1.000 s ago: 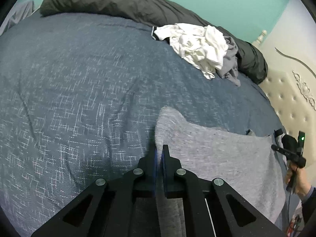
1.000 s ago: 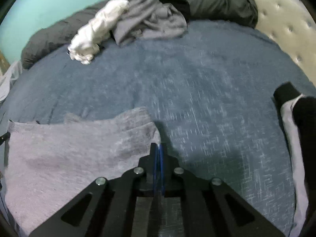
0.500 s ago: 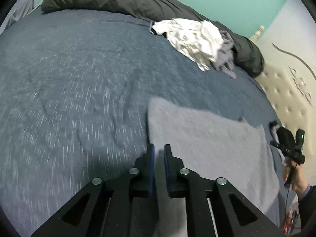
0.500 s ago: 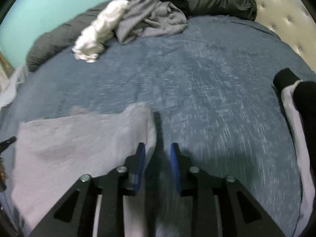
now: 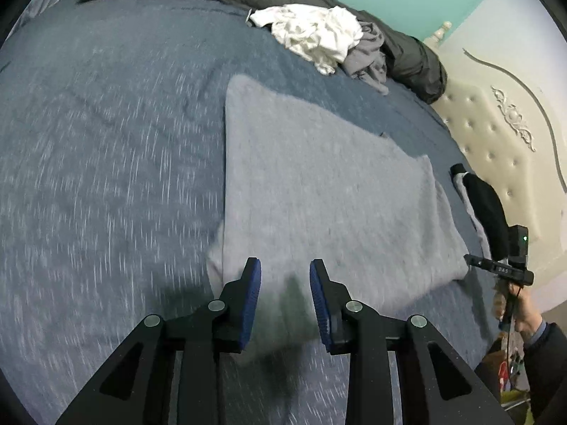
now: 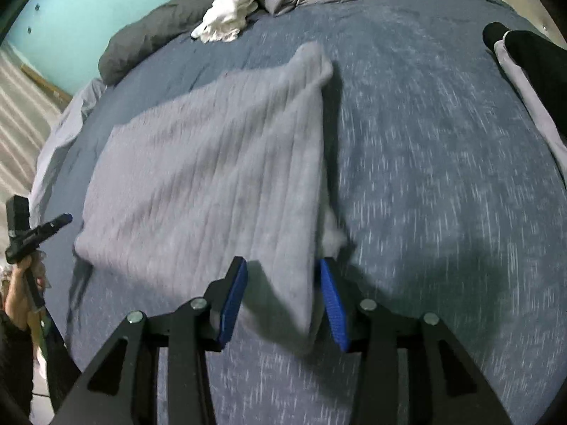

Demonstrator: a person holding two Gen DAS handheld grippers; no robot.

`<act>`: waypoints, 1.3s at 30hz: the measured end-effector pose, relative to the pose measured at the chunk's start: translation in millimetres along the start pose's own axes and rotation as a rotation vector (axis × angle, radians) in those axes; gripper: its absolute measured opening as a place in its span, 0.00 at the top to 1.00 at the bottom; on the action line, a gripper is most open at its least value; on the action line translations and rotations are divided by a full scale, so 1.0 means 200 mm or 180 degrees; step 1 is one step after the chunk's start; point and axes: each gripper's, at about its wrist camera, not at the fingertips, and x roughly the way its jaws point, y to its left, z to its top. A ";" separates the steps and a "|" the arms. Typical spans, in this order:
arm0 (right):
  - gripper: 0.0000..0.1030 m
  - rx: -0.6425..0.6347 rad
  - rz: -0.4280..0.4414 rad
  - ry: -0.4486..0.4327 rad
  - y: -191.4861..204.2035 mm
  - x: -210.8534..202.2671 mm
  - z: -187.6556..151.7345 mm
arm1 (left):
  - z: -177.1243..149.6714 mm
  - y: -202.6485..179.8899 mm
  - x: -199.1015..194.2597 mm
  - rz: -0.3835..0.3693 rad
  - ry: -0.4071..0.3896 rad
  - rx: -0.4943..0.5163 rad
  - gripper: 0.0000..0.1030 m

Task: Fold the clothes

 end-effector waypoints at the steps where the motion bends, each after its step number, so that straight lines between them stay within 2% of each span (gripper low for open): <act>1: 0.58 0.0012 0.0008 -0.0005 0.00 0.00 -0.01 | -0.03 0.00 0.01 0.0010 0.0004 -0.0027 0.67; 3: 0.58 0.0039 0.0020 0.0005 0.02 0.02 -0.03 | -0.08 -0.01 0.02 0.0031 0.0011 -0.0071 0.67; 4: 0.63 0.0039 0.0016 0.0015 0.01 0.03 -0.03 | -0.10 -0.01 0.04 0.0049 0.0012 -0.0076 0.67; 5: 0.79 0.0011 0.0003 0.0031 0.02 0.05 -0.03 | -0.12 -0.01 0.05 0.0079 0.0009 -0.0092 0.67; 6: 0.89 -0.0038 -0.0031 0.0047 0.04 0.06 -0.04 | -0.13 -0.01 0.06 0.0099 0.0002 -0.0106 0.67; 7: 0.96 -0.0068 -0.0057 0.0038 0.04 0.06 -0.04 | -0.14 -0.01 0.07 0.0110 -0.0009 -0.0114 0.67; 8: 0.97 -0.0086 -0.0072 0.0014 0.05 0.06 -0.04 | -0.15 -0.01 0.09 0.0143 -0.0017 -0.0119 0.67; 13: 0.98 -0.0143 -0.0225 -0.0088 0.00 -0.04 -0.03 | -0.19 0.03 0.16 0.0321 0.0022 -0.0111 0.68; 16: 0.98 -0.0135 -0.0289 -0.0048 -0.07 -0.04 -0.03 | -0.21 0.04 0.19 0.0363 0.0007 -0.0072 0.69; 25: 0.98 -0.0165 -0.0313 0.0012 -0.09 0.02 -0.07 | -0.24 0.09 0.17 0.0268 -0.0129 -0.0070 0.70; 30: 0.88 -0.0218 -0.0333 0.0025 -0.08 0.01 -0.09 | -0.26 0.13 0.13 0.0204 -0.0156 -0.0124 0.70; 35: 0.75 -0.0497 -0.0464 0.0098 0.00 0.06 -0.10 | -0.25 0.12 0.13 0.0177 -0.0170 -0.0149 0.70; 39: 0.73 -0.0720 -0.0568 0.0157 0.07 0.11 -0.11 | -0.26 0.12 0.12 0.0154 -0.0183 -0.0148 0.70</act>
